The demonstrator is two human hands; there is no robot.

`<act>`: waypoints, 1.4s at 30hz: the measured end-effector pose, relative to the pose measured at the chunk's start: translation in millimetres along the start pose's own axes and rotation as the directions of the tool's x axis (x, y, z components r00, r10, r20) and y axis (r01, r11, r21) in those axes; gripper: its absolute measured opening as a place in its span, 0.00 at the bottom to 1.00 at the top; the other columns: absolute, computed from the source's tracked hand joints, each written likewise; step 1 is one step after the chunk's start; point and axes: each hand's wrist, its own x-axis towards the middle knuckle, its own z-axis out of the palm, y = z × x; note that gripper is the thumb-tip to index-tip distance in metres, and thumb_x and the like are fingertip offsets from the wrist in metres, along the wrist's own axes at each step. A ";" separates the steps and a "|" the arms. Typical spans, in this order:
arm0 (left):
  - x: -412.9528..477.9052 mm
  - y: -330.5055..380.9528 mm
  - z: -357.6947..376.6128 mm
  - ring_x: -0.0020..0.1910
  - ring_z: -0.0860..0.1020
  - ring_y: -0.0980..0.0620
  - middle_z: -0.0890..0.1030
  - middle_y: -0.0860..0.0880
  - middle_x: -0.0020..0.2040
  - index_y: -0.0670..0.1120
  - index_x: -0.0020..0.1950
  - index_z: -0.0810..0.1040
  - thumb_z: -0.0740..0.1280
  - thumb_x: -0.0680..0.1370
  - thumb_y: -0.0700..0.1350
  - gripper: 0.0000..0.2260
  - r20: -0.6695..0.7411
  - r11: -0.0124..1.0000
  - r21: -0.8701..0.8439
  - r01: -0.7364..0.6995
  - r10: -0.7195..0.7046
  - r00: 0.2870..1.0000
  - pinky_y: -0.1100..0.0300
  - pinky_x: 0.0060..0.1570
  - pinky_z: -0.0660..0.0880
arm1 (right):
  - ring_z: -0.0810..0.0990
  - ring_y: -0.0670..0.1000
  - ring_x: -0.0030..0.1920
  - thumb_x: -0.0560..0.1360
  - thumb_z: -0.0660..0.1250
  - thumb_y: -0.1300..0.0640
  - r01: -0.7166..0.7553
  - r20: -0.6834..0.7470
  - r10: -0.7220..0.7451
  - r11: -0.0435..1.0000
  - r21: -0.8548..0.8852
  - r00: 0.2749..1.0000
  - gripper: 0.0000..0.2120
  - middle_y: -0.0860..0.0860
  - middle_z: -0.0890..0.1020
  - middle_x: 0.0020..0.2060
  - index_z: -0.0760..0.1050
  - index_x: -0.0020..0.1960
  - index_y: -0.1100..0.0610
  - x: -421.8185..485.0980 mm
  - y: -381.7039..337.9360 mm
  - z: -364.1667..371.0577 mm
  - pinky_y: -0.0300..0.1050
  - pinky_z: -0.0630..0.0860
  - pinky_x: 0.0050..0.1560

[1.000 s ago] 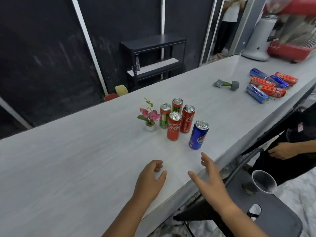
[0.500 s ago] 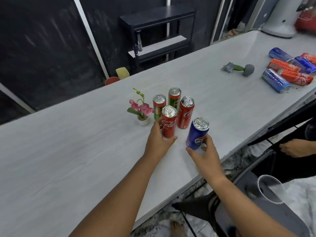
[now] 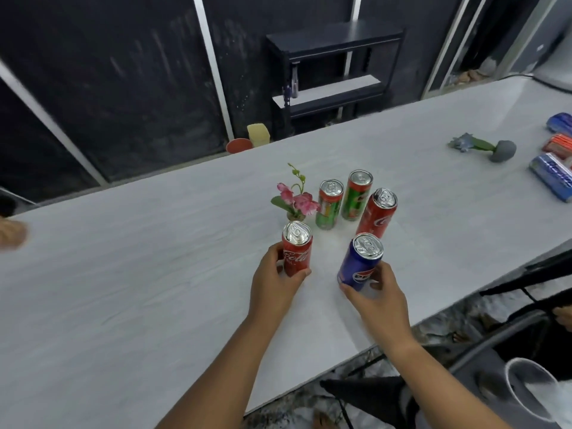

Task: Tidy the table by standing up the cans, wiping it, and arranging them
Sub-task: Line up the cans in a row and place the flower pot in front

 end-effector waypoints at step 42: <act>-31.0 -128.6 -242.2 0.55 0.79 0.63 0.78 0.68 0.53 0.70 0.60 0.68 0.80 0.69 0.66 0.28 -0.441 0.978 0.202 0.051 0.044 0.896 0.63 0.54 0.77 | 0.80 0.46 0.50 0.64 0.82 0.33 0.370 0.368 -0.305 0.921 -0.121 0.878 0.33 0.40 0.83 0.53 0.74 0.62 0.44 -28.6 -117.5 274.1 0.51 0.82 0.53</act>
